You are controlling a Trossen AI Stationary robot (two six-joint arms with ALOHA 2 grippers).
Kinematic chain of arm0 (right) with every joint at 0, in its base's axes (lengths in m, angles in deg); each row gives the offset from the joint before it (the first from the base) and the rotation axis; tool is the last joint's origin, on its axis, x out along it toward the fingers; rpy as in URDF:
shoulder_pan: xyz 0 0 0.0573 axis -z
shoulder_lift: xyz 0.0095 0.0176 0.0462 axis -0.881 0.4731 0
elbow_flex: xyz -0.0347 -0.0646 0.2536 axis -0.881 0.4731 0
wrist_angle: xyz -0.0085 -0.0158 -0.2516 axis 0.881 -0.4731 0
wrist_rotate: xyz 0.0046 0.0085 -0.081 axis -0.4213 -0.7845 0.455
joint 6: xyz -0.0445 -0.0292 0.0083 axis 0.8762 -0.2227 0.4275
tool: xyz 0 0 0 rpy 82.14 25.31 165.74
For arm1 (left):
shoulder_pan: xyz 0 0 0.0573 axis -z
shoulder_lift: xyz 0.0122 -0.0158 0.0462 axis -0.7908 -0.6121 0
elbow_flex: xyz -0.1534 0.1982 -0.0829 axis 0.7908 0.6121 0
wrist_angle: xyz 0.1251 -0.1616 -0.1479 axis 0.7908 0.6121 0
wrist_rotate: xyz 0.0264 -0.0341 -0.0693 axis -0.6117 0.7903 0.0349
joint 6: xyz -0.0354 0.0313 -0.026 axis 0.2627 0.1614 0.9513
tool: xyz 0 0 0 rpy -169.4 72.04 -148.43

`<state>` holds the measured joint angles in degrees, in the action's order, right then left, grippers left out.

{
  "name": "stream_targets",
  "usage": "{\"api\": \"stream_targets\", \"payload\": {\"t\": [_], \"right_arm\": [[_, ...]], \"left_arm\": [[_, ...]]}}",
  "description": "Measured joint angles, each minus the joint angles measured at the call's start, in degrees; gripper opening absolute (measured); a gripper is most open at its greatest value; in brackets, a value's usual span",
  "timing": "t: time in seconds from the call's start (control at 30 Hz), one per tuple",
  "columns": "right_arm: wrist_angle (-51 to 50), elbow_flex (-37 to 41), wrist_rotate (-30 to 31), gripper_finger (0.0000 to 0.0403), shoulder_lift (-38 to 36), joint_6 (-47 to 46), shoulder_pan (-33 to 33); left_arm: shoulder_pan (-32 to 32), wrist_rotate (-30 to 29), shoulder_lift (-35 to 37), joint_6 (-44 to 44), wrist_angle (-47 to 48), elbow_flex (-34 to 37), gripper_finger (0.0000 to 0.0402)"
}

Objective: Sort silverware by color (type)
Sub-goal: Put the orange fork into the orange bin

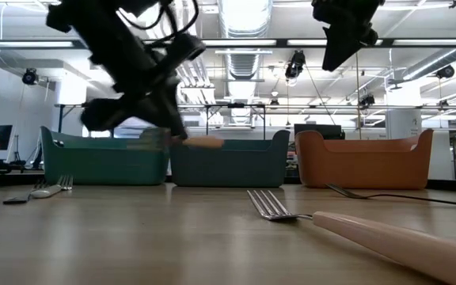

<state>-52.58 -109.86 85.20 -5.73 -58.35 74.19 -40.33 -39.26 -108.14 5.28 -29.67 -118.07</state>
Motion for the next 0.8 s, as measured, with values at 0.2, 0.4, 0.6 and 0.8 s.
{"api": "stream_targets", "payload": {"t": [0.2, 0.4, 0.6, 0.8], "right_arm": [[7.7, 2.6, -4.0, 0.0118, 0.5, -2.7, 0.0], [16.4, 4.3, -7.0, 0.0118, 3.0, -6.6, 0.0], [22.9, 4.4, -12.7, 0.0118, 7.6, -11.9, 0.0], [28.6, 2.6, -21.4, 0.0118, 12.0, -13.3, 0.0]], "left_arm": [[-1.6, -4.9, 0.0, -4.1, -5.4, 0.0, 0.0001], [-3.9, -7.5, 0.1, -6.0, -7.8, -0.1, 0.0001], [-6.1, -10.6, 0.1, -11.5, -9.1, -2.6, 0.0001], [-8.2, -11.9, 0.1, -14.4, -8.5, -4.3, 0.0]]}}
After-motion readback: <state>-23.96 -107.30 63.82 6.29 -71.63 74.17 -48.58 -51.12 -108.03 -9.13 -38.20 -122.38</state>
